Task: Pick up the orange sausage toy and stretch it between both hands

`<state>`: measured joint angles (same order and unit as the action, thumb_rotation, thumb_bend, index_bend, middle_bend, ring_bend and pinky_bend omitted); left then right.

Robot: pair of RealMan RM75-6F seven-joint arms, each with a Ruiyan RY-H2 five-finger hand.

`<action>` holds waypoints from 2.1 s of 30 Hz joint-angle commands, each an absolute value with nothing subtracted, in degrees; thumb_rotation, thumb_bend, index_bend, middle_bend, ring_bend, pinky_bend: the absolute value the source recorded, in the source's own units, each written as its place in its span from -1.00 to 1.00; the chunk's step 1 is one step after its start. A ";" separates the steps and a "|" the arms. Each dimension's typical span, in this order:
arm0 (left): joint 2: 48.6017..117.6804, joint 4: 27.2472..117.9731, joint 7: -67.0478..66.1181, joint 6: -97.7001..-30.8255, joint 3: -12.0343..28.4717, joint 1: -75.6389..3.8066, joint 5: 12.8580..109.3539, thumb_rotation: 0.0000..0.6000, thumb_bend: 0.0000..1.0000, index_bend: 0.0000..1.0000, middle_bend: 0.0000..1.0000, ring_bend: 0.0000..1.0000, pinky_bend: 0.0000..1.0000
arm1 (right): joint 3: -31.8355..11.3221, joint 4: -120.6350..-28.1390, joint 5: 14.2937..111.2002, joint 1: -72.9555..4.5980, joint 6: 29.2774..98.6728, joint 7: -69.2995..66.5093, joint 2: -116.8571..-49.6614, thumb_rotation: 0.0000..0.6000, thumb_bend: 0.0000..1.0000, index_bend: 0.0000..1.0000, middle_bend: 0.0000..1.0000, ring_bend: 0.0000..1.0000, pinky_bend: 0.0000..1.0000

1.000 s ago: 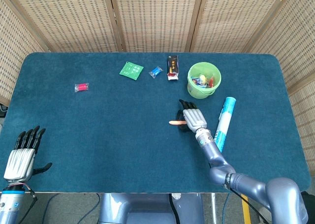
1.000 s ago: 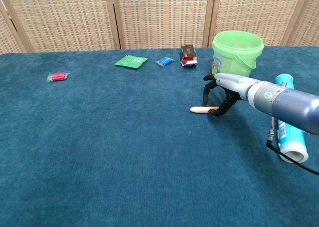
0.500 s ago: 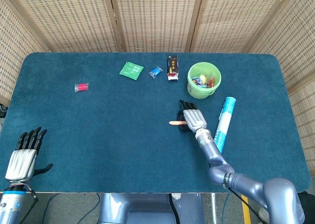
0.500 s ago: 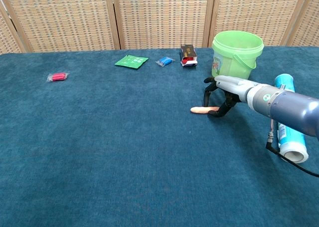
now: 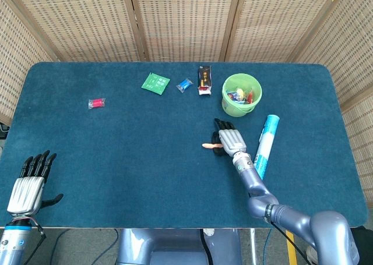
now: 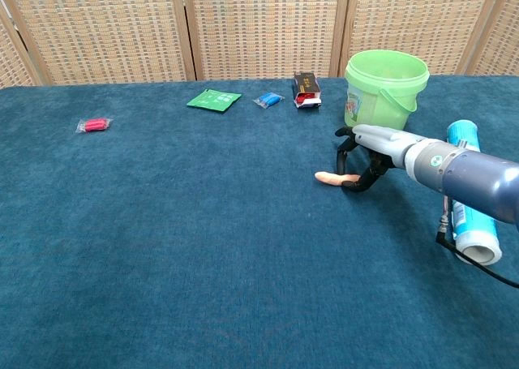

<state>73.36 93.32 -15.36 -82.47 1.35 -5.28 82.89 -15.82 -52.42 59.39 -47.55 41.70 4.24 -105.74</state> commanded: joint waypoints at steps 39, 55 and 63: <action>67.18 89.62 -9.03 -69.50 8.59 -28.25 99.54 1.00 -1.00 -0.52 -1.00 -1.00 -1.00 | -27.42 -88.74 20.37 -61.84 42.82 9.64 -93.97 1.00 0.28 0.39 -0.82 -1.00 -1.00; 79.20 84.27 -12.47 -66.64 9.78 -36.78 99.40 1.00 -0.58 -0.20 -1.00 -1.00 -1.00 | -24.94 -91.07 13.90 -66.96 48.15 12.93 -94.93 1.00 0.31 0.40 -0.79 -1.00 -1.00; 81.96 83.77 -16.31 -66.37 8.98 -38.04 98.79 1.00 -0.56 -0.14 -1.00 -1.00 -1.00 | -24.56 -91.60 14.24 -66.80 48.91 12.65 -94.48 1.00 0.31 0.40 -0.79 -1.00 -1.00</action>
